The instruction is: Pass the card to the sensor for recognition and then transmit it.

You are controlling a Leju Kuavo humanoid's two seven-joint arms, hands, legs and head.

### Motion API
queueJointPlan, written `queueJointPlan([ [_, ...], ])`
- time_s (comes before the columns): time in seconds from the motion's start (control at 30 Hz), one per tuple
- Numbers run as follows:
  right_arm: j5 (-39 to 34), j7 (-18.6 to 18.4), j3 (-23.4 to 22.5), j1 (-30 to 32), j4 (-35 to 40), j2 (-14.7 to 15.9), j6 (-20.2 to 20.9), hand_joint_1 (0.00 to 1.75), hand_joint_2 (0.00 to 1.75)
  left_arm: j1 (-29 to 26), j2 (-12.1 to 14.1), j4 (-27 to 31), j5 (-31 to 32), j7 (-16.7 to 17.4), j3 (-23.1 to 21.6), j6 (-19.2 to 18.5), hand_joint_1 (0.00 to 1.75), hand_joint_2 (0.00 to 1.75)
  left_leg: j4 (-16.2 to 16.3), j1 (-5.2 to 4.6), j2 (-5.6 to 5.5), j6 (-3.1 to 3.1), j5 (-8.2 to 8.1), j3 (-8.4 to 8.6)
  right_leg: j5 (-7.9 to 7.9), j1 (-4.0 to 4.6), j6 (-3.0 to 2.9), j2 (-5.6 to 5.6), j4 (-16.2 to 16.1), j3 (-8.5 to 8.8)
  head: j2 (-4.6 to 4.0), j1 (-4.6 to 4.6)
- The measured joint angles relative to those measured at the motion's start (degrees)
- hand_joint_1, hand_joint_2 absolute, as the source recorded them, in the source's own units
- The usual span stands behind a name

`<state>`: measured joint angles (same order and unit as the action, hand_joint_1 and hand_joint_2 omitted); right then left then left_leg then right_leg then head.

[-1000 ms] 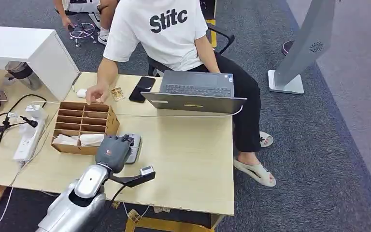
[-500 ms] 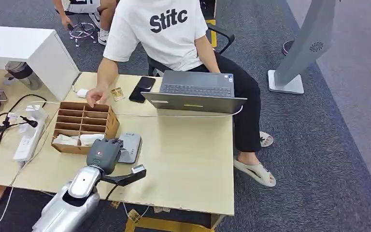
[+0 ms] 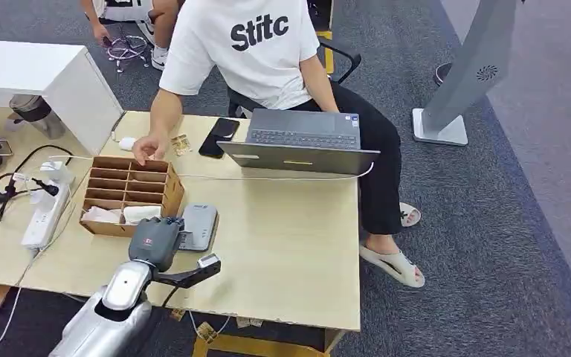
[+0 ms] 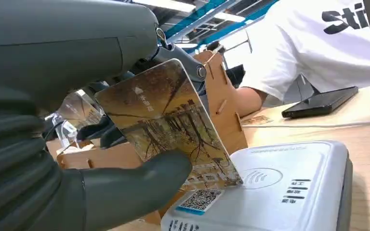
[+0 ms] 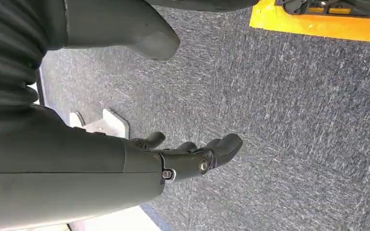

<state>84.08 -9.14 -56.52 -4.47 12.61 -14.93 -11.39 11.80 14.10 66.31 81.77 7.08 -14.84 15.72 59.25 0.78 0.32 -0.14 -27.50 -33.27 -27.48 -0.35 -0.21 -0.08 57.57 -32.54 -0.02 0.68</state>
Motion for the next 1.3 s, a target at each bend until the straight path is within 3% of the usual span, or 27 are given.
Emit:
queueJointPlan([
  [0.53, 0.0, 0.2, 0.1, 0.0, 0.0, 0.0, 0.0, 0.0, 1.75, 0.4, -1.2, -0.1, -2.6, -2.2, 2.3, 1.3, 1.75, 1.75, 0.0, 0.0, 0.0, -0.01, 0.02, 0.04, 0.01, 0.0, 0.0, 0.0, 0.0, 0.01, 0.0, 0.0],
  [1.03, 0.0, -0.5, 0.4, 0.0, 0.0, 0.0, -0.5, 0.0, 1.75, 2.8, -1.6, 4.8, -4.3, -4.2, 3.2, 2.9, 1.75, 1.75, 0.0, 0.0, 0.0, -0.01, 0.01, 0.01, 0.01, 0.0, 0.0, 0.0, 0.0, -0.02, 0.0, 0.0],
  [1.3, 0.2, -1.0, 1.0, -0.1, 0.0, 0.0, -0.6, 0.0, 1.75, 5.8, 0.5, 9.0, -4.0, -3.1, 3.9, 2.7, 1.75, 1.75, 0.0, 0.02, 0.0, -0.01, 0.03, 0.01, 0.02, 0.02, -0.02, 0.01, 0.0, -0.03, 0.0, 0.0],
])
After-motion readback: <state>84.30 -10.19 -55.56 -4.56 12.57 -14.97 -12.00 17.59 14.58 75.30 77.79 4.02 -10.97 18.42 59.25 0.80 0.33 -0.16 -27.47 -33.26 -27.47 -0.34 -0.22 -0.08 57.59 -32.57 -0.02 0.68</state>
